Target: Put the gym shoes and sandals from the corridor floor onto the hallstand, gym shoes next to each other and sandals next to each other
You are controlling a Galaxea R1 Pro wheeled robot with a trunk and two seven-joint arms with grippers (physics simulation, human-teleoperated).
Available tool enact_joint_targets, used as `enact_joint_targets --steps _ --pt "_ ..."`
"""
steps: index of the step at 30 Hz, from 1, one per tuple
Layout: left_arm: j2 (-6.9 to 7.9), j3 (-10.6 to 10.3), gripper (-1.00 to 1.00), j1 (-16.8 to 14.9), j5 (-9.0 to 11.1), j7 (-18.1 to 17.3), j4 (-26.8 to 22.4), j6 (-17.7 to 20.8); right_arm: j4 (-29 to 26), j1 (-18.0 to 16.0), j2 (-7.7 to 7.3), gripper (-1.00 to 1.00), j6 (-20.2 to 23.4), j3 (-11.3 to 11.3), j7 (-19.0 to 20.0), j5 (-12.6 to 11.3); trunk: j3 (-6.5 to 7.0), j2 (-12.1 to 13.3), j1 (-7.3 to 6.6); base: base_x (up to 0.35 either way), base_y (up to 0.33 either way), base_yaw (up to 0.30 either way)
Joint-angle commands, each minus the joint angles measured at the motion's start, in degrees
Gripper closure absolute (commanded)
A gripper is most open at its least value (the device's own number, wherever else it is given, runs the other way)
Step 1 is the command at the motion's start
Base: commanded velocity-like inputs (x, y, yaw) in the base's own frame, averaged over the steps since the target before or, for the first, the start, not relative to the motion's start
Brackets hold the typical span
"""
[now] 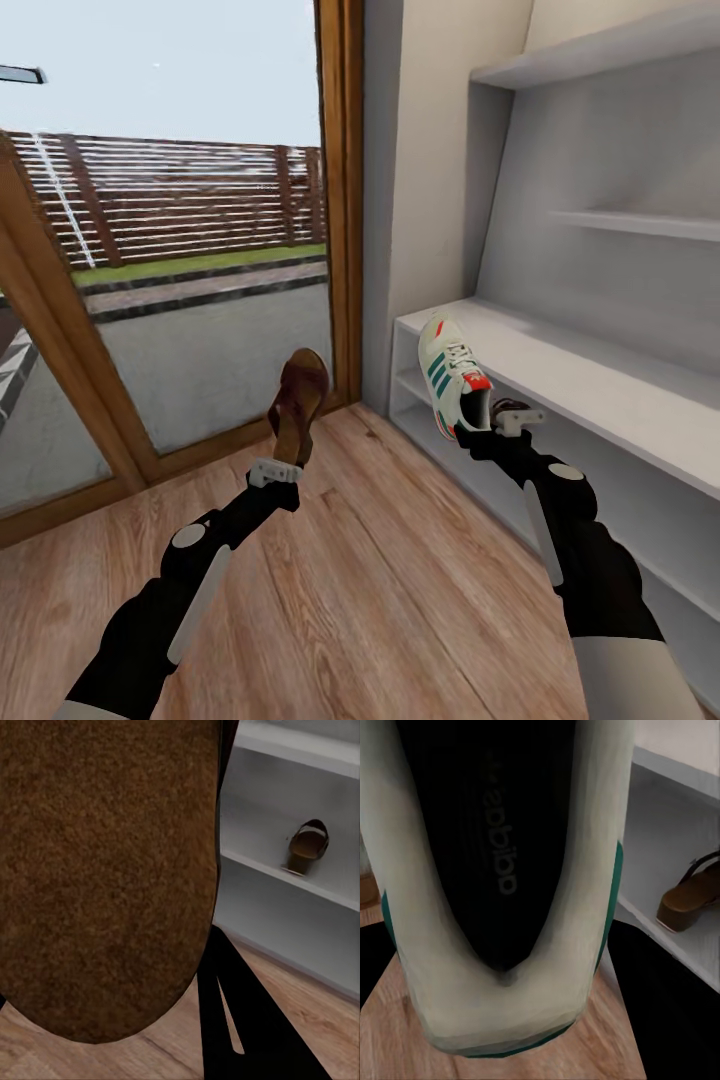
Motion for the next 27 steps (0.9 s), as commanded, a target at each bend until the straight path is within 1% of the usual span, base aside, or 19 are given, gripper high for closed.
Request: enact_joint_targets --steps 1,4,8,14,20,27 --pt "0.04 0.0 1.0 0.0 0.5 0.0 -0.1 0.4 -0.1 0.0 0.0 1.0 0.3 -0.1 0.3 0.1 -0.05 0.0 0.02 0.339 0.107 0.0" --pt "0.04 0.0 1.0 -0.1 0.5 0.0 -0.1 0.4 -0.1 0.0 -0.01 1.0 0.3 -0.1 0.3 0.1 -0.05 0.0 0.02 0.339 0.107 -0.114" --pt "0.04 0.0 1.0 0.0 0.5 0.0 -0.1 0.4 -0.1 0.0 -0.01 1.0 0.3 -0.1 0.3 0.1 -0.05 0.0 0.02 0.334 0.131 -0.227" --pt "0.02 0.0 1.0 0.0 0.5 0.0 -0.1 0.4 -0.1 0.0 -0.01 1.0 0.3 -0.1 0.3 0.1 -0.05 0.0 0.02 0.265 0.247 -0.252" --pt "0.04 0.0 1.0 0.0 0.5 0.0 -0.1 0.4 -0.1 0.0 -0.01 1.0 0.3 -0.1 0.3 0.1 -0.05 0.0 0.02 0.171 0.253 -0.255" --pt "0.04 0.0 1.0 -0.1 0.5 0.0 -0.1 0.4 -0.1 0.0 -0.01 1.0 0.3 -0.1 0.3 0.1 -0.05 0.0 0.02 0.031 0.038 -0.255"
